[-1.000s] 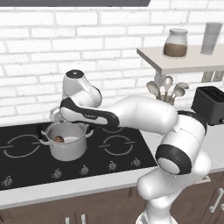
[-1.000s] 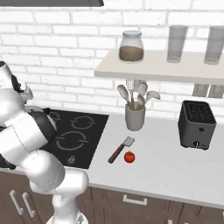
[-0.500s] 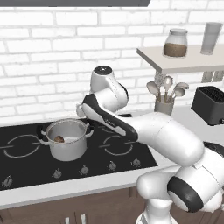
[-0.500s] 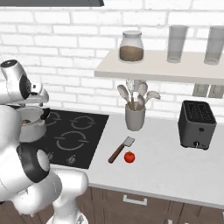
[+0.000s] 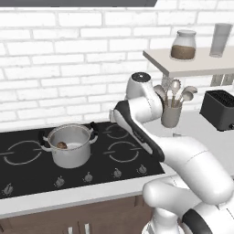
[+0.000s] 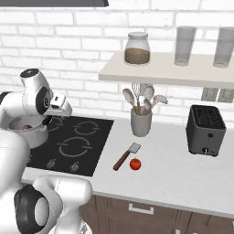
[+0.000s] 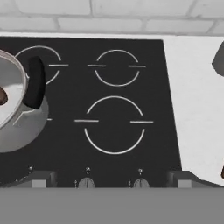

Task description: Put the mushroom and tomato in the pot. Retrieve the spatula and lightly stir the vegetables in the pot.

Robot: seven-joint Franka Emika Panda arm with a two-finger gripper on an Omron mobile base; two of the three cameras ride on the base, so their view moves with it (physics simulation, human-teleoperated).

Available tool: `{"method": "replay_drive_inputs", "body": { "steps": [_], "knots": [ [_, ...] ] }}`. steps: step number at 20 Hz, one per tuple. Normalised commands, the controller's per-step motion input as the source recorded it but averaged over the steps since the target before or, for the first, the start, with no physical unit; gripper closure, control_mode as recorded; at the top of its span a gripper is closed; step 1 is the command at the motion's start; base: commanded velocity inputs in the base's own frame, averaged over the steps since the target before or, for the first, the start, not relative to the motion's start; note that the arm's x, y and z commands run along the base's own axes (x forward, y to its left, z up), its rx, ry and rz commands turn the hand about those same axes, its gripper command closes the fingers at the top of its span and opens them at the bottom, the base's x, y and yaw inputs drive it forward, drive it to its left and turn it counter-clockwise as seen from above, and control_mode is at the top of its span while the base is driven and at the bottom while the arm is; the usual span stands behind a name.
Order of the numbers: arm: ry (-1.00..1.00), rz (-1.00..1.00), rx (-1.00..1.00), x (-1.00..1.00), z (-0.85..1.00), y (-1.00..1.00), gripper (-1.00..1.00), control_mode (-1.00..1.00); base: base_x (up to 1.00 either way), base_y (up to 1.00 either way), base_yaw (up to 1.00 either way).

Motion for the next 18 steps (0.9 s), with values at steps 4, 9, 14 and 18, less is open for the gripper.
{"method": "replay_drive_inputs", "body": {
  "steps": [4, 9, 14, 18],
  "knots": [
    [0.00, -0.07, 0.07, -0.10, -0.13, -1.00, -1.00, -1.00, 0.00, 0.00, 0.00],
    [0.03, -0.05, 0.11, 0.00, -0.31, -1.00, -1.00, -1.00, 0.00, 0.00, 0.00],
    [0.09, -0.10, 0.08, 0.05, -0.57, -1.00, -1.00, -1.00, 0.00, 0.00, 0.00],
    [0.10, -0.13, 0.01, 0.02, -0.54, -1.00, -1.00, -1.00, 0.00, 0.00, 0.00]
  ]
}}
